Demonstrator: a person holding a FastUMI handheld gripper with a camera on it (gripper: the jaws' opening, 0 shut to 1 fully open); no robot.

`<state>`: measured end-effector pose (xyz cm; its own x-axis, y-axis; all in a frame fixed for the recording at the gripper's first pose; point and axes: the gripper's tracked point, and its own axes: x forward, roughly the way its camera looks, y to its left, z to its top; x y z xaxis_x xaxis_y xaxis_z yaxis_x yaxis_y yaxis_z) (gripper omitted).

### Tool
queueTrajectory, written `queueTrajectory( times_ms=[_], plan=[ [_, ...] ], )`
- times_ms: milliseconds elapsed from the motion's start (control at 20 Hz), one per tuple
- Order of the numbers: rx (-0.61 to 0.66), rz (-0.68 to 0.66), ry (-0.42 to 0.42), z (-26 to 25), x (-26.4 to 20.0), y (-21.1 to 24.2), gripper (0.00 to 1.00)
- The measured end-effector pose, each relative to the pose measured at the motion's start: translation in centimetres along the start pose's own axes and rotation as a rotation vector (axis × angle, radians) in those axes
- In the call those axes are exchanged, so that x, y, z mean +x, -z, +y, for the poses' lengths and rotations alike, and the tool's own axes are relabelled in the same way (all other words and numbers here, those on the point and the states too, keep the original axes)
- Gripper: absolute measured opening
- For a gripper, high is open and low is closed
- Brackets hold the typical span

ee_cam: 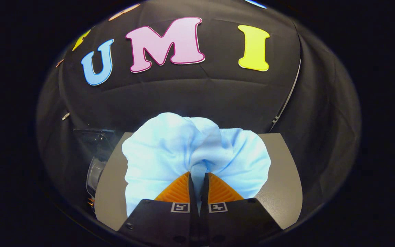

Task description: Put the clothes into the washing machine and then close the washing machine lid.

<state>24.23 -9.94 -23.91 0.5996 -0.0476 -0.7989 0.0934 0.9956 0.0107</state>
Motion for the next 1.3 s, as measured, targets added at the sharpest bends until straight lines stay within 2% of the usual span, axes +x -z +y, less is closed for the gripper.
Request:
queueTrajectory(
  times_ms=[200, 600, 850, 1050, 1300],
  plan=[
    [-0.008, -0.058, -0.020, 1.0, -3.5, -1.0, 0.05],
    [-0.016, -0.339, -0.102, 5.9, -16.3, -6.2, 0.05],
    [-0.061, -0.431, -0.143, 10.3, -22.2, -7.2, 0.05],
    [-0.119, -0.472, -0.243, 16.8, -25.3, -6.9, 0.05],
    [-0.171, -0.465, -0.425, 26.9, -25.7, -5.4, 0.05]
  ],
)
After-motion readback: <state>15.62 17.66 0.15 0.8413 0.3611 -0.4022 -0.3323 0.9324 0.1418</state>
